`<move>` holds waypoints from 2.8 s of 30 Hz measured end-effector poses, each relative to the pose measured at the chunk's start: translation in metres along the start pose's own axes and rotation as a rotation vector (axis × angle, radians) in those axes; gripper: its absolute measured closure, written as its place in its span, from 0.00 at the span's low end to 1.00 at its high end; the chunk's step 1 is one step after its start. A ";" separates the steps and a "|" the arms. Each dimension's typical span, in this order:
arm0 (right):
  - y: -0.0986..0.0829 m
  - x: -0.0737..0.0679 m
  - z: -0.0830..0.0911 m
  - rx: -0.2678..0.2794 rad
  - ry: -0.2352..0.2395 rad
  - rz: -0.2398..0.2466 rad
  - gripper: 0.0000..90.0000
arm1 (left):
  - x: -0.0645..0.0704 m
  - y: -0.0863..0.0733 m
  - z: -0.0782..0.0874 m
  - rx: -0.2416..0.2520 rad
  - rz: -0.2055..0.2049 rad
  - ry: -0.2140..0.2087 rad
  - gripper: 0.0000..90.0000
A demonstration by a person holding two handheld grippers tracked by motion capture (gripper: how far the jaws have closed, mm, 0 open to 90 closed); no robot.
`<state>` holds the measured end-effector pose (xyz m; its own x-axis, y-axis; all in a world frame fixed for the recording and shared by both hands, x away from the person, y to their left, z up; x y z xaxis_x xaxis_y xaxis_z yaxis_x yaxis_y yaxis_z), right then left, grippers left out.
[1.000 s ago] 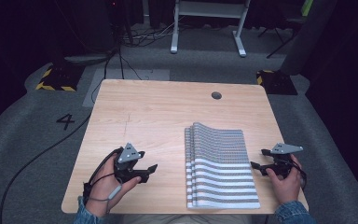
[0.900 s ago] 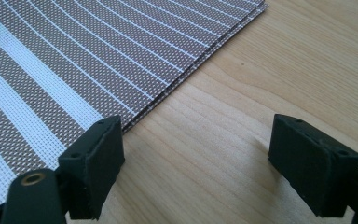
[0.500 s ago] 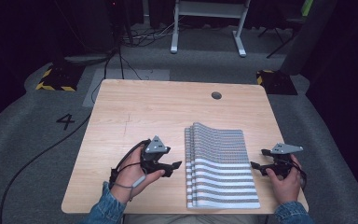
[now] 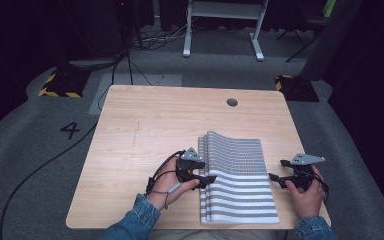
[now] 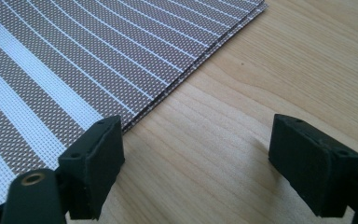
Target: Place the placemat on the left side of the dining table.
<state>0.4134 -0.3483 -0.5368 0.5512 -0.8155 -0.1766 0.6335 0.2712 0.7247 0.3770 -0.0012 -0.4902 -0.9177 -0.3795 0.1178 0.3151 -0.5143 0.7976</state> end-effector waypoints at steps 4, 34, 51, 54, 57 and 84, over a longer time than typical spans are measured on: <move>0.000 0.000 -0.001 0.003 -0.003 -0.002 0.20 | -0.002 -0.005 -0.012 -0.009 0.014 -0.021 0.36; 0.002 -0.003 -0.004 -0.006 0.000 0.005 0.17 | 0.020 -0.007 -0.052 -0.109 -0.079 0.007 0.95; 0.002 -0.003 -0.004 -0.006 0.001 0.004 0.17 | 0.039 0.026 0.006 -0.036 -0.267 0.092 0.98; 0.002 -0.003 -0.004 -0.004 0.001 0.007 0.17 | 0.040 0.029 0.021 -0.032 -0.274 0.107 0.98; 0.002 -0.003 -0.005 -0.001 0.002 0.006 0.17 | 0.040 0.032 0.034 -0.033 -0.285 0.104 0.98; 0.003 -0.002 -0.005 -0.009 0.007 0.009 0.17 | 0.016 0.006 0.142 0.022 -0.254 0.249 0.98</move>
<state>0.4163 -0.3432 -0.5375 0.5610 -0.8092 -0.1745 0.6330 0.2835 0.7204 0.3302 0.0987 -0.3994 -0.8778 -0.4192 -0.2316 0.0768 -0.6005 0.7959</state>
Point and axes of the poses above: each handheld gripper's, and its own axes: z roughly backward along the jaws, y roughly out of its top, x roughly to its right, the point moved 5 cm from there along -z, roughly forward along the jaws, and after that the axes turned 14 degrees about -z, right-handed, at the moved point
